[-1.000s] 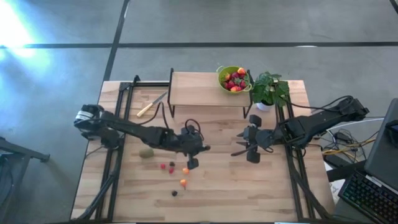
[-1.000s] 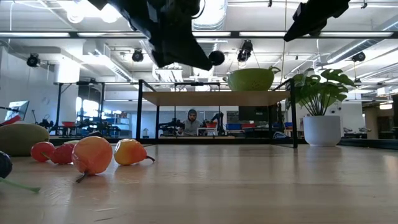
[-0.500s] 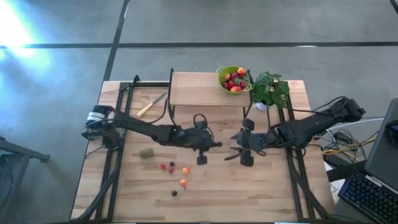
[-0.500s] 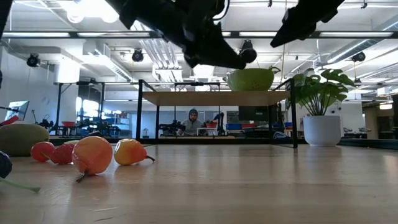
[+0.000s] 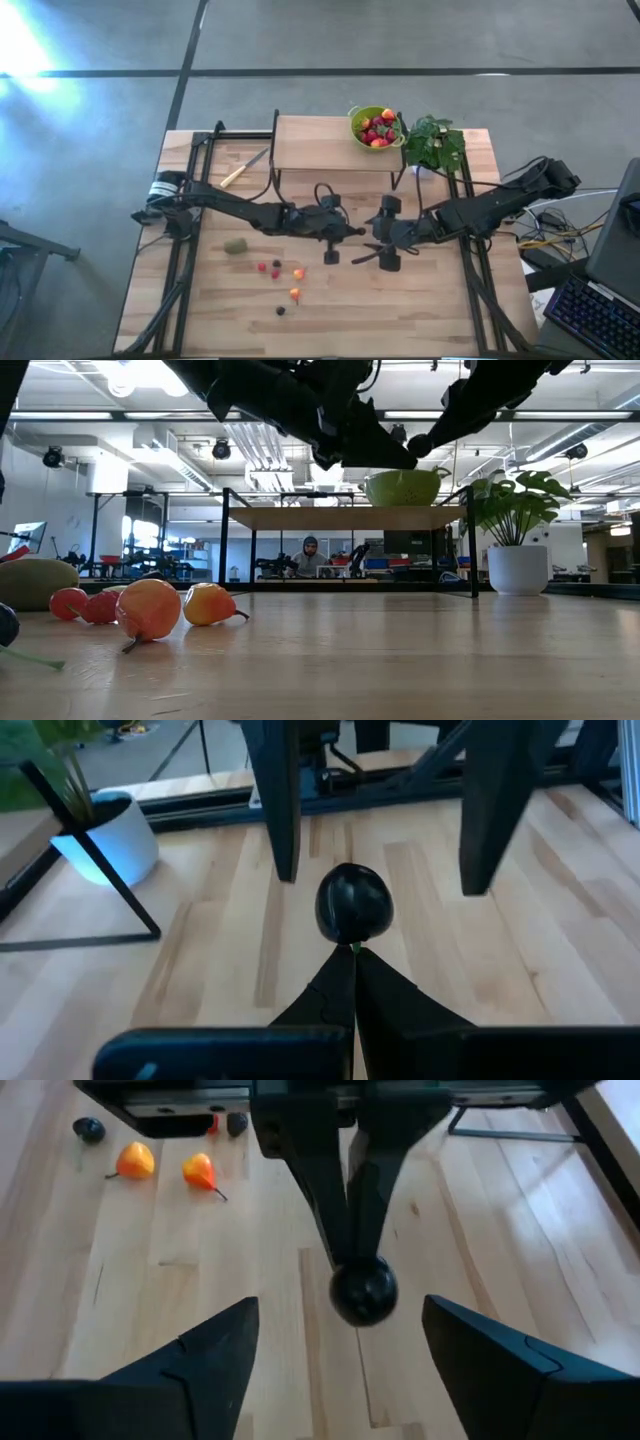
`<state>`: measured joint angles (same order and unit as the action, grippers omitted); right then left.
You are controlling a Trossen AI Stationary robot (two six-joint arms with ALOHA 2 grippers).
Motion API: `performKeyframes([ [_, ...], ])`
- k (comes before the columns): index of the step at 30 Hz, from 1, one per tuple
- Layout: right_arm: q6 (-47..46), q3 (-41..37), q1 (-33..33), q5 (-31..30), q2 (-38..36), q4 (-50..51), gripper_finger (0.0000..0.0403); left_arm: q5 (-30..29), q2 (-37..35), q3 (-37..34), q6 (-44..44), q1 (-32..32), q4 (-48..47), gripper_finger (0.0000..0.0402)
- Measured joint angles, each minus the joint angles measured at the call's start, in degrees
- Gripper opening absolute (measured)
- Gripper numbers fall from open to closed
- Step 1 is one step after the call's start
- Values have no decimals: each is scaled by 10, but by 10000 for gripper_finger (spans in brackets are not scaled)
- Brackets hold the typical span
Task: Build produce basket
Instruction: Put the black cherry into the green basket
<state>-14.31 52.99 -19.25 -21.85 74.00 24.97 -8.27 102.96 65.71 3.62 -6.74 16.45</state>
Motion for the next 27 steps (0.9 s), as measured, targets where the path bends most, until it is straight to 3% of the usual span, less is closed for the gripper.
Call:
performKeyframes([
  [7,11,0,0,-3,9,-30,292,0,0,0,8,0,30,1],
  [11,15,0,0,-4,18,-38,280,1,0,-1,8,0,31,1],
  [27,26,0,1,-9,22,-41,136,14,0,-1,7,0,30,2],
])
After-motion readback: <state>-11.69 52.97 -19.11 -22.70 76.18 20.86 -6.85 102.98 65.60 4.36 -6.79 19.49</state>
